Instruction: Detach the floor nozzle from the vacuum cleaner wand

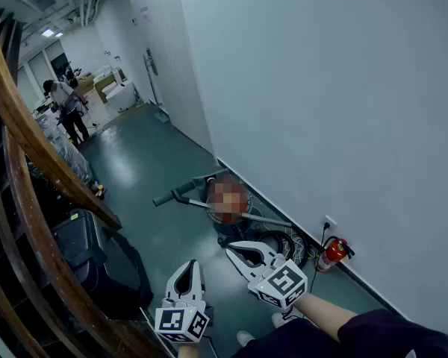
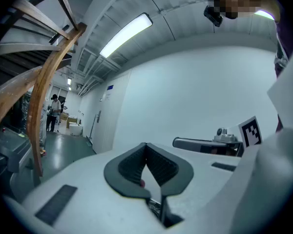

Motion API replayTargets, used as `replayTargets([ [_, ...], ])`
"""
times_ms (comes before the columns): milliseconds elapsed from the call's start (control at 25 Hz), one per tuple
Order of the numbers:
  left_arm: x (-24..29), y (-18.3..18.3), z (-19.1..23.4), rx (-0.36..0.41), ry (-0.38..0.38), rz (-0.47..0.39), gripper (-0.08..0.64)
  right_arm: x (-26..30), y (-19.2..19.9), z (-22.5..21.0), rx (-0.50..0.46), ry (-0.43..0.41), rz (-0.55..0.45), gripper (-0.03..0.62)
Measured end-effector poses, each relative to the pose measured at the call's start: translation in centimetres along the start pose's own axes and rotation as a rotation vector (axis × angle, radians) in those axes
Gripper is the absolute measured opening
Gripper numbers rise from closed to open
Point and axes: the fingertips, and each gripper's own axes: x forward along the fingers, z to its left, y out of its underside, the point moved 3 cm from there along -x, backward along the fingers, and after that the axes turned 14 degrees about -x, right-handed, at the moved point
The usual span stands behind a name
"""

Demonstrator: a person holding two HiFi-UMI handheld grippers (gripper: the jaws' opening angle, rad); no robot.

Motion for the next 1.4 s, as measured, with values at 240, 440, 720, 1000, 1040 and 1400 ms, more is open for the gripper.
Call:
replayTargets([
  [240, -0.4, -0.1, -0.1, 0.009, 0.019, 0.005, 0.005, -0.1, -0.2, 0.7, -0.005, 0.021, 0.002, 0.017],
  [440, -1.0, -0.3, 0.1, 0.019, 0.037, 0.018, 0.005, 0.0, -0.5, 1.6, -0.009, 0.046, 0.008, 0.017],
  [720, -2.9, 0.0, 0.6, 0.024, 0.067, 0.04, 0.005, 0.0, -0.8, 3.1, 0.022, 0.093, 0.005, 0.017],
  [1000, -3.1, 0.3, 1.3, 0.009, 0.079, 0.057, 0.005, 0.0, 0.2, 4.2, 0.024, 0.1, 0.044, 0.017],
  [1040, -3.0, 0.4, 1.5, 0.007, 0.079, 0.059, 0.005, 0.1, 0.4, 4.1, 0.027, 0.103, 0.047, 0.017],
  [1400, 0.1, 0.5, 3.5, -0.007, 0.053, 0.076, 0.005, 2.3, 1.9, 1.6, 0.048, 0.085, 0.056, 0.017],
])
